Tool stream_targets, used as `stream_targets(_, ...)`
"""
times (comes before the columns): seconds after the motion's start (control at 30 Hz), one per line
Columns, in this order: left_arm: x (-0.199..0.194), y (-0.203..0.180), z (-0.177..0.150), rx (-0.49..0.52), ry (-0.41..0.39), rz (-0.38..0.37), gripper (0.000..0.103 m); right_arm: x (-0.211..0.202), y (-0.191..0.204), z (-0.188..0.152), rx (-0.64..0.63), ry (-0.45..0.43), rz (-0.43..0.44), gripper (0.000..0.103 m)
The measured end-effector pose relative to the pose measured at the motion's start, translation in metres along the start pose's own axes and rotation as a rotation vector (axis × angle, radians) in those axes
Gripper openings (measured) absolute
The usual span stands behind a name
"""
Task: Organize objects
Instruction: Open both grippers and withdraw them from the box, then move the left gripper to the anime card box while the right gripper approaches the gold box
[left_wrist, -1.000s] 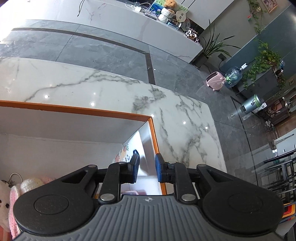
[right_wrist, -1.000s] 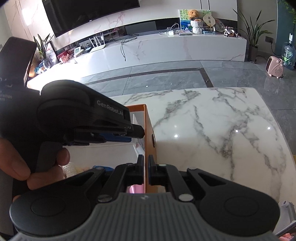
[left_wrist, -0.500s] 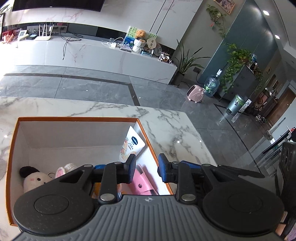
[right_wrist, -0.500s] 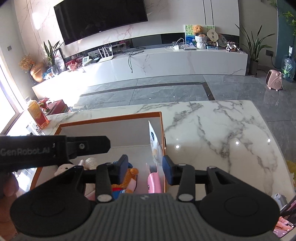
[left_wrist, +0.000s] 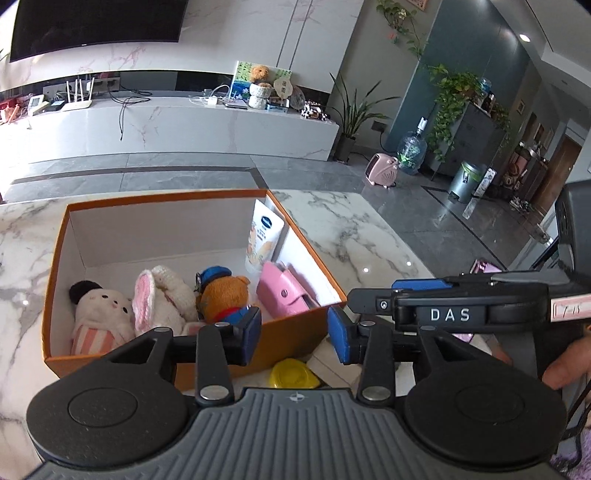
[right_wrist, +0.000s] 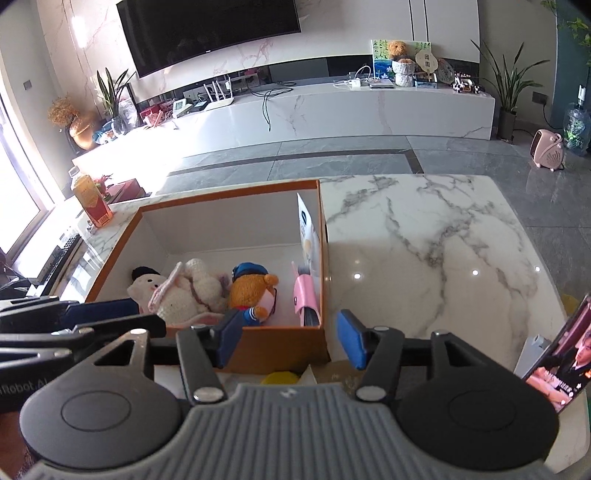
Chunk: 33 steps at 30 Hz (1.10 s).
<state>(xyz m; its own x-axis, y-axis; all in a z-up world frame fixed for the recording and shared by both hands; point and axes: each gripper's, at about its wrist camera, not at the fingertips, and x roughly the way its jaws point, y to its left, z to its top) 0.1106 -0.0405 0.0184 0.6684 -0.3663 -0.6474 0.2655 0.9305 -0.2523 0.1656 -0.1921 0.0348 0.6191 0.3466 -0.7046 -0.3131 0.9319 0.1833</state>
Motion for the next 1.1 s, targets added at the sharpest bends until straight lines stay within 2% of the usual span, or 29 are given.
stream_targets(0.1, 0.01, -0.006, -0.016, 0.016, 0.03, -0.009, 0.057, 0.001, -0.012, -0.019, 0.013, 0.035, -0.007, 0.067)
stream_targets(0.2, 0.025, -0.008, -0.042, 0.031, 0.093, -0.005, 0.062, 0.007, -0.028, -0.039, 0.05, 0.069, -0.027, 0.068)
stream_targets(0.33, 0.042, -0.013, -0.067, 0.067, 0.136, -0.003, 0.076, 0.019, -0.048, -0.055, 0.084, 0.104, -0.042, 0.075)
stream_targets(0.6, 0.061, -0.033, -0.096, 0.264, 0.172, 0.042, 0.082, 0.048, -0.063, -0.072, 0.116, 0.179, -0.019, 0.077)
stream_targets(0.7, 0.065, -0.04, -0.099, 0.391, 0.178, 0.03, 0.085, 0.054, -0.061, -0.073, 0.108, 0.183, -0.004, 0.077)
stream_targets(0.83, 0.075, -0.042, -0.097, 0.486, 0.223, -0.005, 0.087, 0.06, -0.058, -0.071, 0.073, 0.177, 0.001, 0.077)
stream_targets(1.1, 0.091, -0.04, -0.095, 0.548, 0.292, -0.05, 0.087, 0.072, -0.066, -0.068, 0.1, 0.174, 0.028, 0.078)
